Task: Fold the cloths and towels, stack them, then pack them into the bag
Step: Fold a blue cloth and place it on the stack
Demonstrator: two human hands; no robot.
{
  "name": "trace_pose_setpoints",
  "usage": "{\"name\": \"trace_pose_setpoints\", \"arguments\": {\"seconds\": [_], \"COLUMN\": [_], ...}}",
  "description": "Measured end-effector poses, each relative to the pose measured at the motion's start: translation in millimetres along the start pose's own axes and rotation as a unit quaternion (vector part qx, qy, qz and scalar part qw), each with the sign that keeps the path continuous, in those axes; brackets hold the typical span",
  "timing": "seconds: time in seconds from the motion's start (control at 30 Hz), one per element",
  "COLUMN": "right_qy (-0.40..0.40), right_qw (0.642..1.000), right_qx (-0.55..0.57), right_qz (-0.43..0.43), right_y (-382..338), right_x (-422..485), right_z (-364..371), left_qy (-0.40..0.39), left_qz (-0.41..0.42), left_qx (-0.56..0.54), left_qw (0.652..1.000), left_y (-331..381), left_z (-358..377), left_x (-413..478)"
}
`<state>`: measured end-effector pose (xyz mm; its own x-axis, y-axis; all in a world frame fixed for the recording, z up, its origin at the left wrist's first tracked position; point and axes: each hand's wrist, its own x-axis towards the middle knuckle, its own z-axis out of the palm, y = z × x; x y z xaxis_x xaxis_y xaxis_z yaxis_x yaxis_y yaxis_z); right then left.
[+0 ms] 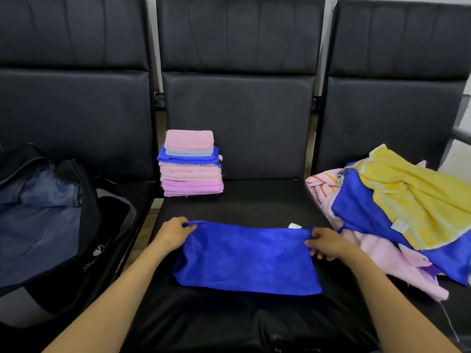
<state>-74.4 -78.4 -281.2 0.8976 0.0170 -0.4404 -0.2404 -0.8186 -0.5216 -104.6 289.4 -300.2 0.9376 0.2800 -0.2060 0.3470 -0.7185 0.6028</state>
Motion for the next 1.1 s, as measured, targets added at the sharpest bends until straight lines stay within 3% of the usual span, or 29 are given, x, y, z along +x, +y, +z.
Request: {"name": "trace_pose_setpoints", "arguments": {"seconds": [0.13,0.43,0.6,0.7,0.8,0.9,1.0,1.1], "right_qy": [-0.003,0.090,0.086,0.125,0.025,-0.098,-0.106,-0.082], "right_qw": [0.999,0.995,0.993,0.986,0.983,0.957,0.938,0.933], "right_qx": [-0.039,-0.036,-0.079,-0.063,-0.075,-0.196,-0.258,-0.276], "right_qz": [0.007,-0.010,0.009,-0.085,-0.168,-0.188,-0.208,-0.216], "right_y": [-0.8,-0.3,1.0,-8.3,-19.3,-24.3,-28.5,-33.5], "right_x": [4.2,12.9,10.8,4.8,-1.8,-4.8,-3.9,-2.7], "right_z": [6.3,4.3,9.4,13.0,26.9,49.6,63.7,66.0], "left_qy": [-0.011,0.118,0.057,0.004,-0.034,-0.009,0.058,0.043], "left_qz": [-0.031,-0.025,-0.067,-0.078,-0.070,-0.063,-0.067,-0.011], "left_qx": [0.057,-0.115,-0.024,0.098,0.204,0.136,0.007,0.007], "left_qw": [0.998,0.986,0.996,0.992,0.976,0.989,0.996,0.999], "left_y": [-4.3,-0.5,-2.8,4.1,6.0,6.3,0.4,-5.9], "left_z": [17.4,17.8,20.9,20.6,23.4,22.2,17.2,12.4], "left_x": [2.6,6.2,2.5,-5.0,-10.8,-10.5,-11.7,-11.9]}}
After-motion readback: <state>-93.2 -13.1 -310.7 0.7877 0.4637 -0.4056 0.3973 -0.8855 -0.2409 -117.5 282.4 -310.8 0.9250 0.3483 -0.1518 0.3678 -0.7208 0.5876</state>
